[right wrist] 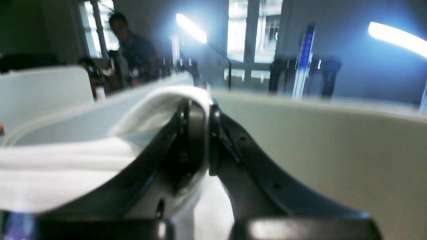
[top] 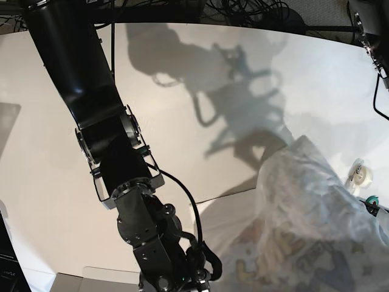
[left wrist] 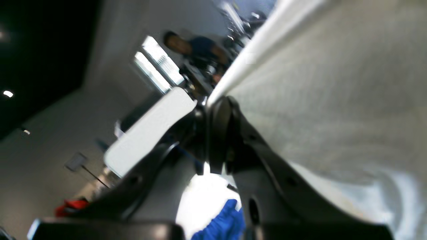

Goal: Layout the t-shirt on the table in an organized manner, then fold the t-shirt properly
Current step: 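Raise the held shirt high with both grippers and shake it out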

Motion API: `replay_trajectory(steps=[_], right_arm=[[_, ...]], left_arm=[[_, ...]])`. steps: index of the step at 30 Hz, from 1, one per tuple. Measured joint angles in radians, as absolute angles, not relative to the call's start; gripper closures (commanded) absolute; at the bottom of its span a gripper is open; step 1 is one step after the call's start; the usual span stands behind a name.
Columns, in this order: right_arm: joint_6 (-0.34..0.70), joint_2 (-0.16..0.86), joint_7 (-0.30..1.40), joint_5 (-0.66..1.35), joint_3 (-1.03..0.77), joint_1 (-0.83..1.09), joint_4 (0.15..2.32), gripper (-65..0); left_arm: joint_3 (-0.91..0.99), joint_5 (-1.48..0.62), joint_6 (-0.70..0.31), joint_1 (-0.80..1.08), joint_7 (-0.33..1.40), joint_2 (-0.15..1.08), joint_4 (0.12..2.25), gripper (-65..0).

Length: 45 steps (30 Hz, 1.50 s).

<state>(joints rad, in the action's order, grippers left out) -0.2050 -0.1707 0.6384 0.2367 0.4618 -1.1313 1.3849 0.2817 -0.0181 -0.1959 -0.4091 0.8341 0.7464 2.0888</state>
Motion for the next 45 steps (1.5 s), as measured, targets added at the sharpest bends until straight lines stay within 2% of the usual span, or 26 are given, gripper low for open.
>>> replay_trajectory(steps=[3,7,12,18,20,26,33,36,40,45], right_arm=[[-0.199,-0.173,0.653,0.244,0.466,-0.986,1.381,0.0],[-0.190,-0.170,0.676,0.248,0.467,-0.786,1.369,0.0],[-0.193,-0.165,0.675,0.247,0.467,-0.773,1.361,0.0],[-0.190,-0.167,0.679,0.252,0.467,-0.894,1.363,0.0],[-0.190,-0.166,0.669,0.263,0.469,-0.950,1.364,0.0],[-0.181,-0.175,0.464,0.246,0.517,-1.092,1.398,0.0],[-0.175,-0.173,0.430,0.246,0.518,-1.105,1.397,0.0],[-0.176,-0.179,0.421,0.242,0.518,-1.090,1.397,0.0],[-0.176,-0.169,0.422,0.242,0.518,-1.038,1.376,0.0],[-0.176,-0.176,0.427,0.239,0.518,-1.036,1.275,0.0]], left_arm=[[0.333,-0.033,-0.203,-0.282,0.833,0.734,2.089,-0.4],[0.371,-0.038,-0.215,-0.070,0.833,0.652,2.078,-0.3],[0.404,-0.036,-0.212,0.041,0.776,0.578,2.080,-0.3],[0.408,-0.035,-0.211,0.029,0.764,0.556,2.082,-0.3],[0.409,-0.035,-0.216,-0.035,0.773,0.560,2.081,-0.3],[0.495,-0.024,-0.208,-0.264,0.751,0.694,2.095,-0.3],[0.490,-0.050,-0.229,-0.461,0.755,0.826,2.094,-0.3],[0.491,-0.033,-0.216,-0.431,0.757,0.833,2.099,-0.3],[0.499,-0.036,-0.210,-0.220,0.755,0.825,2.098,-0.3],[0.496,-0.027,-0.209,-0.096,0.751,0.642,2.096,-0.2]])
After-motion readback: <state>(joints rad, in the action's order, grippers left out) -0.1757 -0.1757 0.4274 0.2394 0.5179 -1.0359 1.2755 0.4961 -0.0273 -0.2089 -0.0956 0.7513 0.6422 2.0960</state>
